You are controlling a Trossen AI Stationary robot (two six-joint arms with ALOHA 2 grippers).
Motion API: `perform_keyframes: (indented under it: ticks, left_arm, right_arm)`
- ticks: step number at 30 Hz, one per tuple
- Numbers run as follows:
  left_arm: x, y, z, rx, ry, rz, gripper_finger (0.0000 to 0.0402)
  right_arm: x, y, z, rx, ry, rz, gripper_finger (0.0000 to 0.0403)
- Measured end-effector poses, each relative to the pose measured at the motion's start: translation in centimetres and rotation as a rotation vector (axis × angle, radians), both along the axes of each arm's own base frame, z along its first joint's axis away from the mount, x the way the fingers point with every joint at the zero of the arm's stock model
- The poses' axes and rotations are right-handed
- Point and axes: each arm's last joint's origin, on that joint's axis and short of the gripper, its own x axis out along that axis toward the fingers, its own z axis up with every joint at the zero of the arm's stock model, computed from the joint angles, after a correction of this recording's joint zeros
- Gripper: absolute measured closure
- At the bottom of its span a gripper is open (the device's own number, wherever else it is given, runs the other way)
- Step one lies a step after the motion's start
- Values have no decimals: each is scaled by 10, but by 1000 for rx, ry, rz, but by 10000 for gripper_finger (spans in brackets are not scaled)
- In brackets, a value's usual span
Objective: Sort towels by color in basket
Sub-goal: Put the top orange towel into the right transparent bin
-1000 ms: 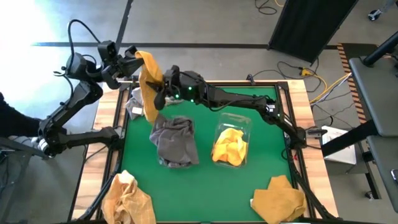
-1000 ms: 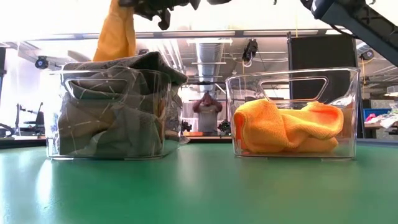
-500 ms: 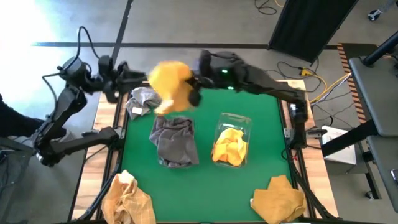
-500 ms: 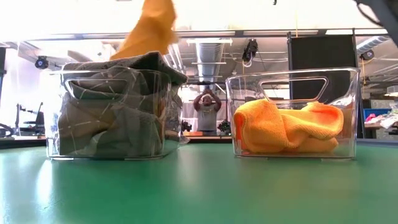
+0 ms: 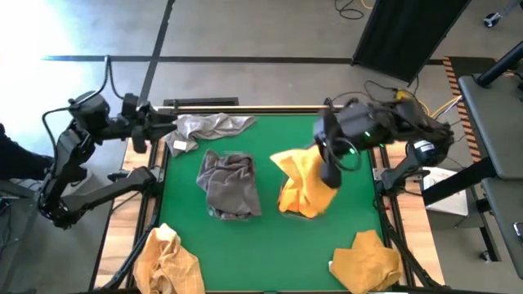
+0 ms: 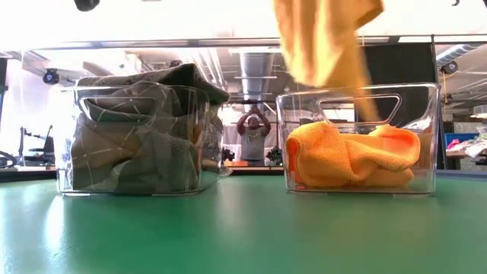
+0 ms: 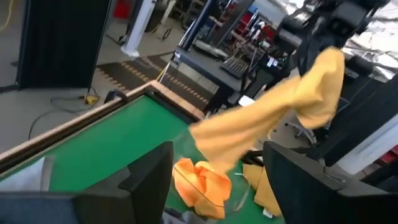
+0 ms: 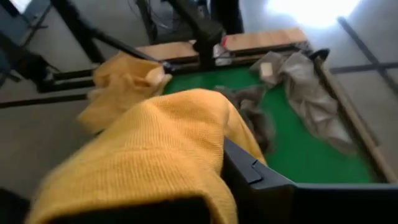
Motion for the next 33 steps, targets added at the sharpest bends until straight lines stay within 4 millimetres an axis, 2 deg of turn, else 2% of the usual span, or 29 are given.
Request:
perform_keyframes:
  ticks: [4, 8, 11, 17, 21, 27, 33]
  left_arm:
    - [-9, -9, 2, 28, -30, 2, 169]
    - [-16, -17, 4, 28, -60, 8, 169]
    - [-21, -22, 5, 12, -82, 12, 169]
    - [-30, -31, 5, -14, -123, 16, 169]
    - [-35, -36, 6, -13, -142, 16, 169]
    - [-41, -43, 6, -20, -176, 16, 169]
    - [-44, -44, 7, -10, -194, 63, 169]
  right_arm:
    - [-12, 25, 0, 19, 22, -14, 394]
    - [-8, 44, -11, -32, 72, -43, 394]
    - [-3, 50, -23, -109, 127, -104, 394]
    - [2, 46, -59, -333, 332, -299, 394]
    - [5, 43, -78, -444, 359, -388, 394]
    - [-3, 15, -76, -617, 336, -568, 394]
    - [-14, -3, -66, -584, 323, -613, 394]
